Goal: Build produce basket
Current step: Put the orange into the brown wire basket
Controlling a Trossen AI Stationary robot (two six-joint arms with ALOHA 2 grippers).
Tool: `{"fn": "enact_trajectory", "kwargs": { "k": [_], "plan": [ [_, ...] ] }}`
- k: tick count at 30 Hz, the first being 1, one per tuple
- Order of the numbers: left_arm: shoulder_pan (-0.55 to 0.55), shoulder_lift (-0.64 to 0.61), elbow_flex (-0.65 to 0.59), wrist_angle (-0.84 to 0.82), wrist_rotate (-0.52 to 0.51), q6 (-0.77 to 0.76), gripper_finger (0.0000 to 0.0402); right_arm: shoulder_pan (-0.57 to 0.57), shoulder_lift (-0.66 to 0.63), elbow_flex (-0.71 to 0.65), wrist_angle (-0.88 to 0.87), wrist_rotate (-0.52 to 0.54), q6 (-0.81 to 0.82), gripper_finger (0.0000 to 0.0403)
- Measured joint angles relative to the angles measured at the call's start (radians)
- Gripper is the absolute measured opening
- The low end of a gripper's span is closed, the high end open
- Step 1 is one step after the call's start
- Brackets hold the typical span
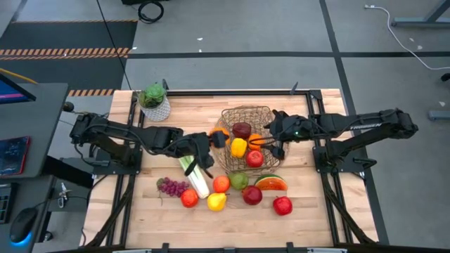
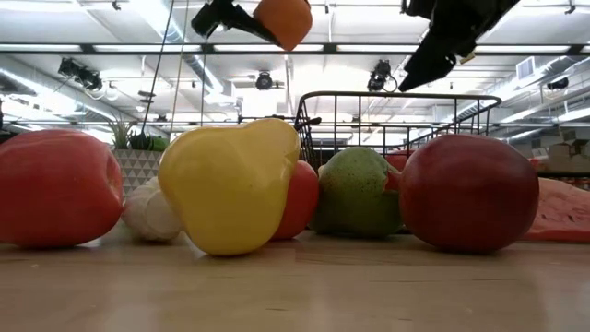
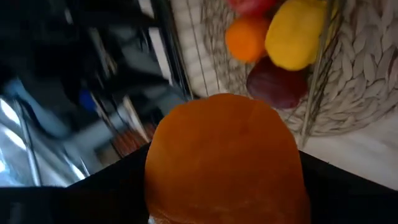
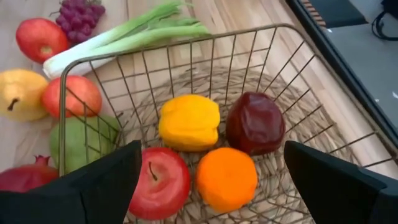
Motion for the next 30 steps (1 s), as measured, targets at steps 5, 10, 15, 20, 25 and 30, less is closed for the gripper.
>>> {"fn": "enact_trajectory", "kwargs": {
  "k": [5,10,15,20,25,30],
  "plan": [
    [0.003,0.021,-0.001,-0.001,0.046,0.121,0.0286,0.012,-0.049,-0.036,0.002,0.0,0.018,0.0396],
    [0.042,0.071,-0.001,0.03,0.077,0.152,0.0286,0.014,-0.119,-0.065,0.019,0.001,0.052,0.0396],
    [0.085,0.124,-0.001,0.135,0.078,0.222,0.0286,0.032,-0.164,-0.106,0.06,-0.007,0.066,0.0396],
    [0.113,0.17,-0.001,0.244,0.088,0.285,0.0286,0.039,-0.189,-0.117,0.046,-0.007,0.079,0.0396],
    [0.128,0.201,-0.002,0.344,0.119,0.342,0.0286,0.038,-0.223,-0.117,0.015,0.015,0.097,0.0396],
    [0.128,0.209,-0.001,0.457,0.212,0.253,0.0286,0.038,-0.242,-0.117,0.007,0.073,0.103,0.0396]
  ]
}}
